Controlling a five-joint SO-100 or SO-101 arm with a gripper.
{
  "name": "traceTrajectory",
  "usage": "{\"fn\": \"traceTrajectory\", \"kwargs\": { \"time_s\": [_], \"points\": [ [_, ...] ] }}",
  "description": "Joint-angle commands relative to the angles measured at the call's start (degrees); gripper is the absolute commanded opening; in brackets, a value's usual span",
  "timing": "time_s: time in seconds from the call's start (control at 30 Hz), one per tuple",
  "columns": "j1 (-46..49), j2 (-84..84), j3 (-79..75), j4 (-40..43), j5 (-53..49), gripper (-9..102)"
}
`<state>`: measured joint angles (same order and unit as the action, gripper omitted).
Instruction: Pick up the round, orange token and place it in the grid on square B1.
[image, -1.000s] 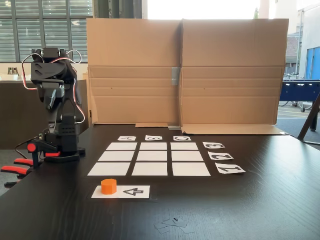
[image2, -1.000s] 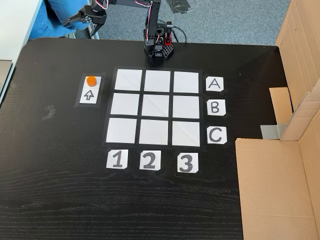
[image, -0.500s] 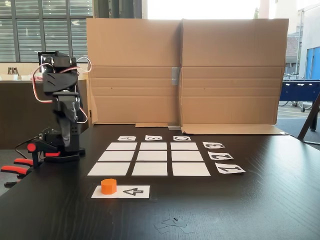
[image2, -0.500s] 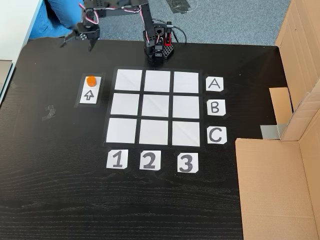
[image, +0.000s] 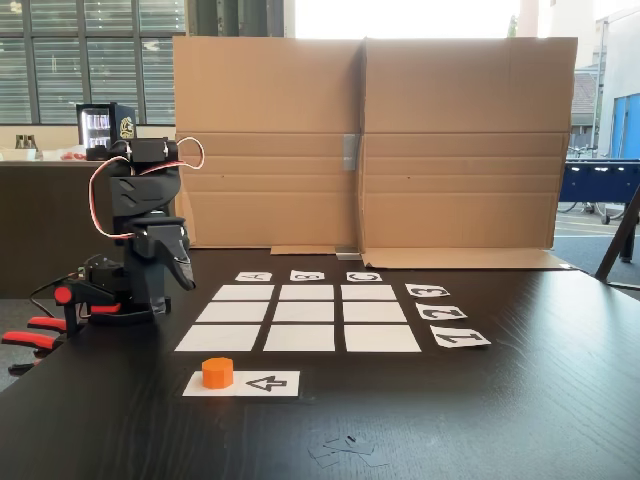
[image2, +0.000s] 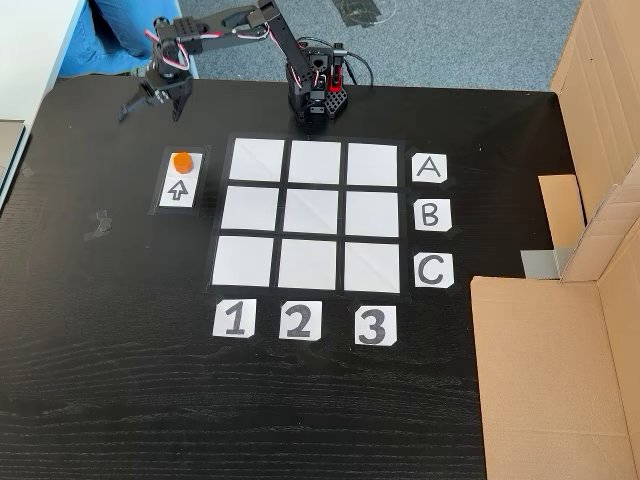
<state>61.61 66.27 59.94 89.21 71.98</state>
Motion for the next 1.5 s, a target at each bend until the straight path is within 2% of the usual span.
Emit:
{"fn": "traceTrajectory", "kwargs": {
  "time_s": [0.0, 0.2, 0.33, 0.6, 1.03, 1.47],
  "points": [
    [-1.6, -0.1, -2.5, 0.3, -0.5, 61],
    [-5.1, -0.4, -1.0, 0.2, -0.3, 61],
    [-7.6, 1.2, 4.2, -1.6, -0.2, 66],
    [-9.2, 0.0, 8.8, -3.0, 0.7, 69],
    [-7.4, -7.5, 5.8, -4.3, 1.6, 69],
    [-6.4, -14.5, -4.6, -3.5, 2.1, 69]
  ]
}}
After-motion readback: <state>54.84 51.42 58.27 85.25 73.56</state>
